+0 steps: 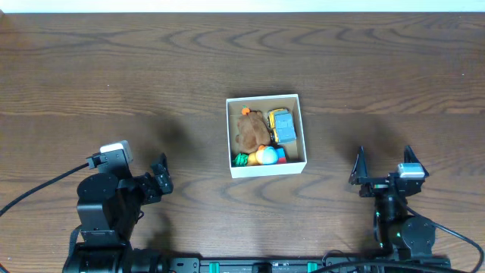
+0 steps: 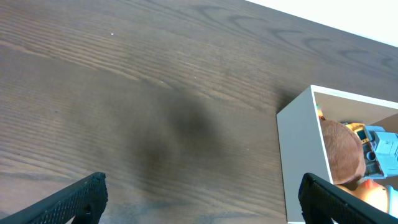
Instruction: Pack container
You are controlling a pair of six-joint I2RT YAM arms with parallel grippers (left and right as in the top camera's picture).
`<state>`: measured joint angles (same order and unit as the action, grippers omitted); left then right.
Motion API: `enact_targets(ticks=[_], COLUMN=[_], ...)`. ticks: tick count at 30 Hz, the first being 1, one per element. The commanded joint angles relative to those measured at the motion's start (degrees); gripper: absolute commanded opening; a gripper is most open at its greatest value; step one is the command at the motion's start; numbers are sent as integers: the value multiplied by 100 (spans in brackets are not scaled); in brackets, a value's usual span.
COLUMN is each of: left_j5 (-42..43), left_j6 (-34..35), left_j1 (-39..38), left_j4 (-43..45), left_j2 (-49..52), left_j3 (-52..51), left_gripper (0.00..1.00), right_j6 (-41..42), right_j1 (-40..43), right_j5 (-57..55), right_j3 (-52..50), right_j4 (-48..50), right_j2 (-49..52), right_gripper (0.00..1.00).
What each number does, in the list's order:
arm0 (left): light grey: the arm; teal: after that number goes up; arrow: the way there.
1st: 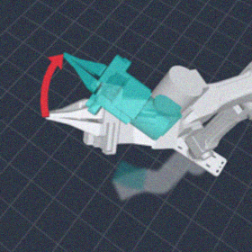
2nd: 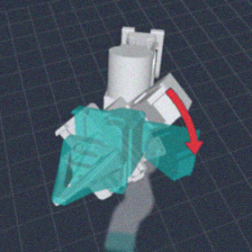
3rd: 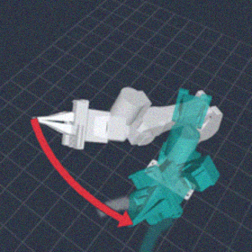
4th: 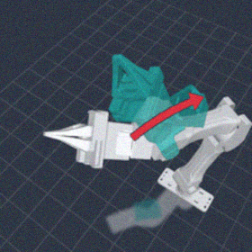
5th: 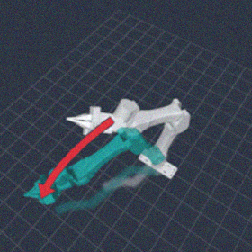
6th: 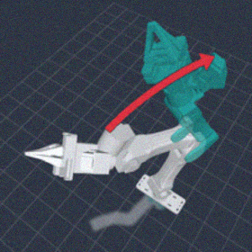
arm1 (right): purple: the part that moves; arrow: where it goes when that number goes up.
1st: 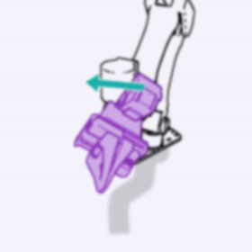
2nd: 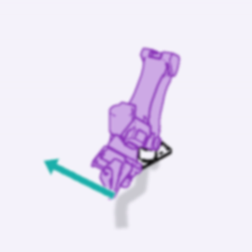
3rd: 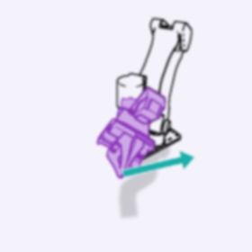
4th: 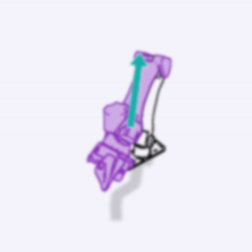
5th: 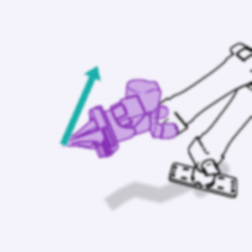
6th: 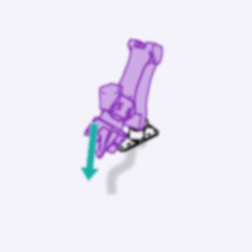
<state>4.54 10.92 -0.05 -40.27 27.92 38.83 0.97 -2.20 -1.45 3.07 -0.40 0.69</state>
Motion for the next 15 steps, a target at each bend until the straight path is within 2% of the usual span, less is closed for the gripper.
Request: enact_targets(ticks=[1,6,15], left_j5=[39,39,42], left_j6=[72,72,72], left_j1=[26,26,26], left_j4=[2,4,2], left_j2=[11,11,11], left_j3=[-28,-28,-28], left_gripper=[98,98,98], right_j6=[-127,-133,-127], right_j1=[111,111,111], right_j5=[42,-20,20], right_j3=[-278,-275,-275], right_j4=[42,-396,-385], right_j2=[-42,-42,-37], right_gripper=[99,99,99])
